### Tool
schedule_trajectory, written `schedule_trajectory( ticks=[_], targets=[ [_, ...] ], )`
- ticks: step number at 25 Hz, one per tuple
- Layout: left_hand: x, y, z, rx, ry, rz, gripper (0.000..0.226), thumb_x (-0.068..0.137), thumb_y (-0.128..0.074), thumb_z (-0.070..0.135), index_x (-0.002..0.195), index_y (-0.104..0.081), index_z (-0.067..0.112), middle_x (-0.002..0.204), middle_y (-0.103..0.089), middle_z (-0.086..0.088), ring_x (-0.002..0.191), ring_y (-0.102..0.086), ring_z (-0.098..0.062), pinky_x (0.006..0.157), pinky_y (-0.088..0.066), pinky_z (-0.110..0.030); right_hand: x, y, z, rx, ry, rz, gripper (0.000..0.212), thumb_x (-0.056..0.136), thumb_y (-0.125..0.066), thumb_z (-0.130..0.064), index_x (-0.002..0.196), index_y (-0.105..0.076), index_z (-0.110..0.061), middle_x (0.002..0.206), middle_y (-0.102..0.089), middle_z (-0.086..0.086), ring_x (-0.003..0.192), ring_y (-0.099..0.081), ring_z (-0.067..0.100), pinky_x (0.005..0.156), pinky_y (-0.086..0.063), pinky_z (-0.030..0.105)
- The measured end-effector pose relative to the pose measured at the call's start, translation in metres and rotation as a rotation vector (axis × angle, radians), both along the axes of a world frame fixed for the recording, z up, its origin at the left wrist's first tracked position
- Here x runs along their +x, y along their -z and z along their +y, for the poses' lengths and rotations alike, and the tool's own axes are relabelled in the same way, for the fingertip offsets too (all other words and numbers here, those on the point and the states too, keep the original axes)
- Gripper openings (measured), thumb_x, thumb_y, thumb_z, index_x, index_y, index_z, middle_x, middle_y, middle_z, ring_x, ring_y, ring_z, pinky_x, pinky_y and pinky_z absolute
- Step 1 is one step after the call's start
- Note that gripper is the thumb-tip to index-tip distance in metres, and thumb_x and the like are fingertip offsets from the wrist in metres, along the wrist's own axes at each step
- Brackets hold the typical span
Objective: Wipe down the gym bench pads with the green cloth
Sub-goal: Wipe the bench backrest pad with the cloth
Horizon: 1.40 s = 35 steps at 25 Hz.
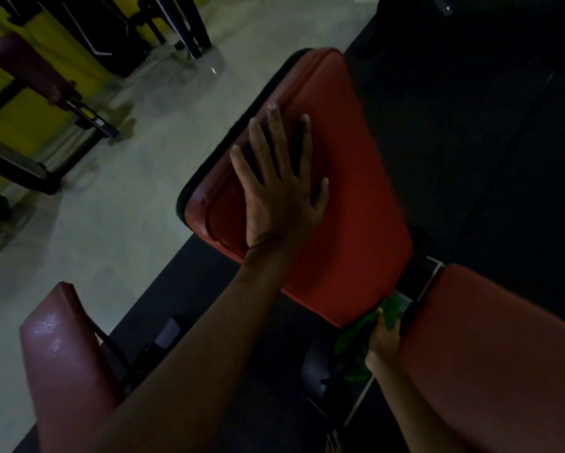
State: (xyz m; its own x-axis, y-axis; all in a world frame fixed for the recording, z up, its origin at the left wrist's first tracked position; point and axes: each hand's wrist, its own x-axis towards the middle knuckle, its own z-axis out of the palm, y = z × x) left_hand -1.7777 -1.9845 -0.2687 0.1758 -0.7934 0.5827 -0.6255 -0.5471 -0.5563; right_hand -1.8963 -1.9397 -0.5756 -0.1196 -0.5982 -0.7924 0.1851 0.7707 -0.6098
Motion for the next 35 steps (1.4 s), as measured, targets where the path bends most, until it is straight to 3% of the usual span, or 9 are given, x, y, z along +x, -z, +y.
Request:
schedule_trajectory(
  ticks=[5, 9, 15, 18, 21, 24, 28, 33, 35],
  targets=[
    [-0.003, 0.000, 0.001, 0.011, 0.035, -0.041, 0.074, 0.089, -0.026, 0.063, 0.147, -0.025, 0.018, 0.149, -0.033, -0.019, 0.135, -0.035, -0.036, 0.103, -0.035, -0.055, -0.006, -0.028, -0.058, -0.094, -0.020, 0.033, 0.038, 0.098, -0.046, -0.031, 0.131, -0.049, -0.012, 0.108, -0.054, 0.007, 0.098, -0.053, 0.024, 0.082, -0.045, 0.035],
    [0.002, 0.003, 0.000, 0.011, 0.042, -0.056, 0.074, 0.090, -0.023, 0.062, 0.148, -0.023, 0.017, 0.149, -0.032, -0.019, 0.135, -0.035, -0.036, 0.103, -0.035, -0.055, 0.001, -0.058, -0.104, -0.336, -0.107, 0.159, 0.039, 0.098, -0.047, -0.033, 0.130, -0.050, -0.010, 0.120, -0.058, 0.013, 0.110, -0.056, 0.030, 0.087, -0.044, 0.034],
    [0.001, 0.004, 0.000, -0.023, 0.048, -0.033, 0.074, 0.090, -0.025, 0.061, 0.148, -0.022, 0.016, 0.150, -0.031, -0.020, 0.135, -0.034, -0.037, 0.103, -0.034, -0.056, 0.010, -0.084, -0.021, -0.611, -0.255, 0.210, 0.049, 0.094, -0.053, -0.032, 0.138, -0.044, -0.011, 0.119, -0.043, 0.000, 0.106, -0.043, 0.010, 0.089, -0.036, 0.025],
    [0.003, 0.003, 0.000, -0.028, 0.052, -0.044, 0.074, 0.089, -0.024, 0.062, 0.148, -0.023, 0.017, 0.150, -0.031, -0.019, 0.135, -0.035, -0.036, 0.103, -0.034, -0.055, 0.003, -0.048, -0.017, -0.520, -0.186, 0.223, 0.049, 0.094, -0.049, -0.039, 0.134, -0.048, -0.011, 0.121, -0.056, 0.012, 0.110, -0.056, 0.029, 0.091, -0.047, 0.040],
    [0.000, 0.004, -0.001, -0.018, 0.075, -0.043, 0.074, 0.089, -0.027, 0.062, 0.147, -0.025, 0.017, 0.149, -0.033, -0.019, 0.135, -0.036, -0.036, 0.103, -0.034, -0.054, 0.001, -0.046, -0.068, -0.291, -0.107, 0.151, 0.042, 0.096, -0.049, -0.037, 0.130, -0.051, -0.012, 0.117, -0.060, 0.013, 0.107, -0.058, 0.031, 0.090, -0.049, 0.044],
    [0.003, 0.003, 0.001, -0.038, 0.081, -0.038, 0.074, 0.089, -0.027, 0.062, 0.148, -0.026, 0.017, 0.149, -0.033, -0.019, 0.135, -0.035, -0.036, 0.103, -0.034, -0.054, 0.010, -0.102, -0.092, -0.527, -0.165, 0.196, 0.042, 0.095, -0.052, -0.036, 0.132, -0.051, -0.018, 0.120, -0.058, 0.007, 0.110, -0.055, 0.022, 0.094, -0.045, 0.035],
    [0.000, 0.000, 0.002, -0.017, 0.069, -0.020, 0.074, 0.089, -0.026, 0.062, 0.148, -0.021, 0.016, 0.150, -0.031, -0.018, 0.137, -0.033, -0.035, 0.104, -0.031, -0.054, 0.022, -0.147, -0.043, -0.835, -0.320, 0.229, 0.048, 0.092, -0.056, -0.032, 0.135, -0.048, -0.011, 0.115, -0.045, 0.001, 0.097, -0.044, 0.006, 0.081, -0.036, 0.017],
    [-0.003, 0.000, 0.002, 0.008, 0.065, -0.001, 0.074, 0.090, -0.027, 0.059, 0.148, -0.017, 0.014, 0.151, -0.029, -0.019, 0.136, -0.033, -0.035, 0.103, -0.024, -0.054, 0.005, -0.115, -0.066, -0.421, -0.288, 0.209, 0.044, 0.097, -0.048, -0.034, 0.136, -0.045, -0.014, 0.127, -0.051, 0.015, 0.114, -0.053, 0.031, 0.089, -0.042, 0.035],
    [-0.004, 0.000, 0.002, 0.016, 0.063, 0.028, 0.075, 0.089, -0.027, 0.059, 0.148, -0.016, 0.013, 0.151, -0.027, -0.019, 0.136, -0.032, -0.036, 0.102, -0.023, -0.054, 0.010, -0.127, -0.097, -0.433, -0.252, 0.199, 0.040, 0.096, -0.049, -0.034, 0.132, -0.048, -0.017, 0.126, -0.056, 0.012, 0.115, -0.053, 0.031, 0.093, -0.044, 0.038]
  ],
)
